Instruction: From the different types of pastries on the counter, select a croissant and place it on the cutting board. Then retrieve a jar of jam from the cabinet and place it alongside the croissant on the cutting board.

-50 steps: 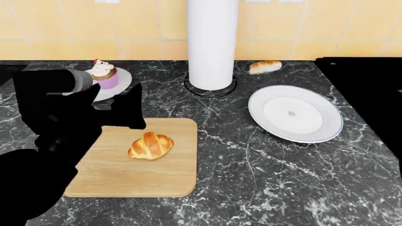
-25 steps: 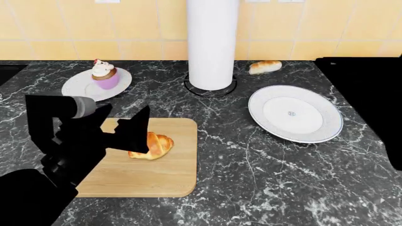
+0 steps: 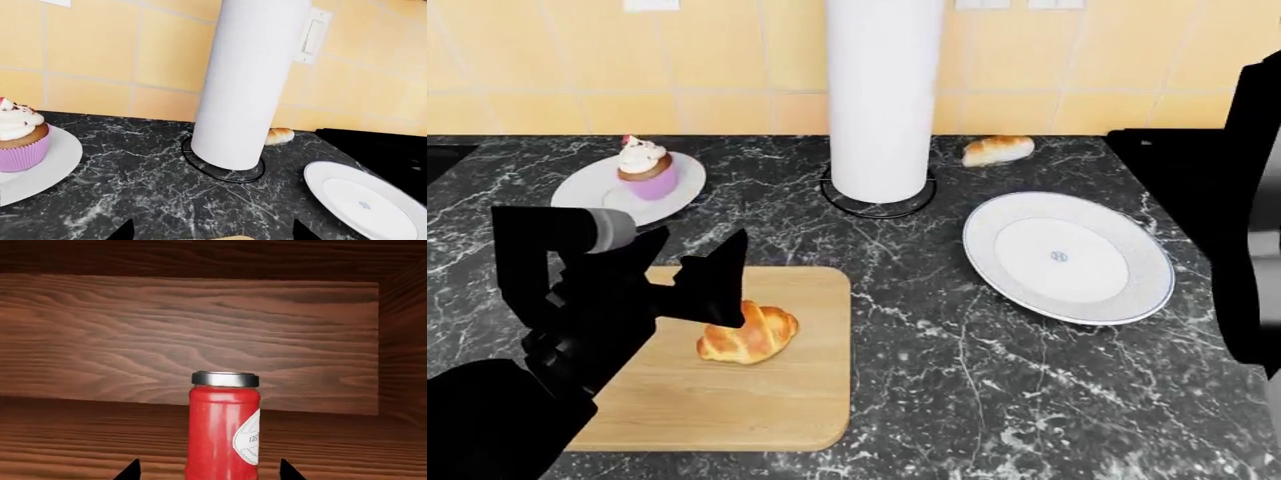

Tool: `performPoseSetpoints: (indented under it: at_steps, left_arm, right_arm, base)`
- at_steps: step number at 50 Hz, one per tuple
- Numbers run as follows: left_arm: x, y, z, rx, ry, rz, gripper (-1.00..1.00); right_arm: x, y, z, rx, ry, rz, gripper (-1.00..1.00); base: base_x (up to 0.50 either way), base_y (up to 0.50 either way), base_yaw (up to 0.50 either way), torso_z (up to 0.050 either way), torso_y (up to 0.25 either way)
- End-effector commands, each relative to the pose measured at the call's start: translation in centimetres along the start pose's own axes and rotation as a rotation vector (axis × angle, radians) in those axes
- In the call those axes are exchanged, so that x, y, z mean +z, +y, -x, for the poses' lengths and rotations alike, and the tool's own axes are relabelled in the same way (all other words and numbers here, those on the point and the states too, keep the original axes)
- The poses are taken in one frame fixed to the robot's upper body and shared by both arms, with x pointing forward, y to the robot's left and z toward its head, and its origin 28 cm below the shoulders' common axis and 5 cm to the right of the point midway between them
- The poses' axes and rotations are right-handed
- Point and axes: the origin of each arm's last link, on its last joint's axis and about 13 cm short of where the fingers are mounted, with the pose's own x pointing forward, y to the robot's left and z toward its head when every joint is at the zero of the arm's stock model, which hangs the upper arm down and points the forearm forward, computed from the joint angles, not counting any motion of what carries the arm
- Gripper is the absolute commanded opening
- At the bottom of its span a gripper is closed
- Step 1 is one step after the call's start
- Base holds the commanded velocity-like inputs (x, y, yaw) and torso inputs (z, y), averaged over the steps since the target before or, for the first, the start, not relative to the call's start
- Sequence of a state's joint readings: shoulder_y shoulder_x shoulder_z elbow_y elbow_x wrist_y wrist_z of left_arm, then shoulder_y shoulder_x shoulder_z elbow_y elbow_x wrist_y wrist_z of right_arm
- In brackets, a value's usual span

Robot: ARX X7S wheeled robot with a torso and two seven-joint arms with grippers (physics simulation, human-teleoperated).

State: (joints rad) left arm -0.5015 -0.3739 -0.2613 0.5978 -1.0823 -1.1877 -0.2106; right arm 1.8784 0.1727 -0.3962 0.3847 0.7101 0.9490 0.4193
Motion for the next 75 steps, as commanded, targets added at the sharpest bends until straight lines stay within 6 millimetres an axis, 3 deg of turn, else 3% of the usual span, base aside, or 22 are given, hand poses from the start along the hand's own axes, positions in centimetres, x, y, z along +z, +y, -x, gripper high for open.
performPoseSetpoints:
  at_steps: [1, 16, 33, 44, 55, 69, 70, 75]
  left_arm:
    - [-0.1, -0.1, 0.0, -0.003, 0.004, -0.004, 1.0]
    - [0.0, -0.1, 0.1, 0.0, 0.002, -0.004, 1.0]
    - [0.1, -0.2, 0.2, -0.001, 0.002, -0.011, 1.0]
    - [0.0, -0.1, 0.1, -0.002, 0.004, -0.009, 1.0]
    - [0.1, -0.2, 0.2, -0.005, 0.004, -0.007, 1.0]
    - [0.0, 0.0, 0.1, -0.002, 0.008, -0.002, 1.0]
    - [0.0, 0.0, 0.1, -0.002, 0.009, -0.002, 1.0]
    - [0.0, 0.0, 0.1, 0.002, 0.01, 0.0, 1.0]
  right_arm:
    - [-0.6, -0.5, -1.0, -0.021, -0.003, -0.066, 1.0]
    - [0.0, -1.0, -0.6, -0.07, -0.007, -0.028, 1.0]
    - [1.8, 0.1, -0.1, 0.058, -0.071, -0.039, 1.0]
    - [2.0, -0.5, 0.2, 0.0, -0.104, -0.016, 1.0]
    - [1.6, -0.9, 0.2, -0.046, -0.097, -0.005, 1.0]
    - [-0.8, -1.6, -1.2, -0.037, 0.044, -0.072, 1.0]
    - [-0.9, -1.6, -1.3, -0.033, 0.051, -0.076, -1.0]
    - [-1.5, -1.8, -1.5, -0.025, 0.089, -0.084, -1.0]
  base:
    - [0.0, 0.0, 0.0, 0.0, 0.0]
    - [0.0, 0.0, 0.0, 0.0, 0.0]
    - [0.0, 0.0, 0.0, 0.0, 0.0]
    - [0.17, 0.0, 0.0, 0.0, 0.0]
    - [0.15, 0.0, 0.0, 0.0, 0.0]
    - [0.0, 0.0, 0.0, 0.0, 0.0]
    - [0.0, 0.0, 0.0, 0.0, 0.0]
    - [0.0, 0.0, 0.0, 0.0, 0.0]
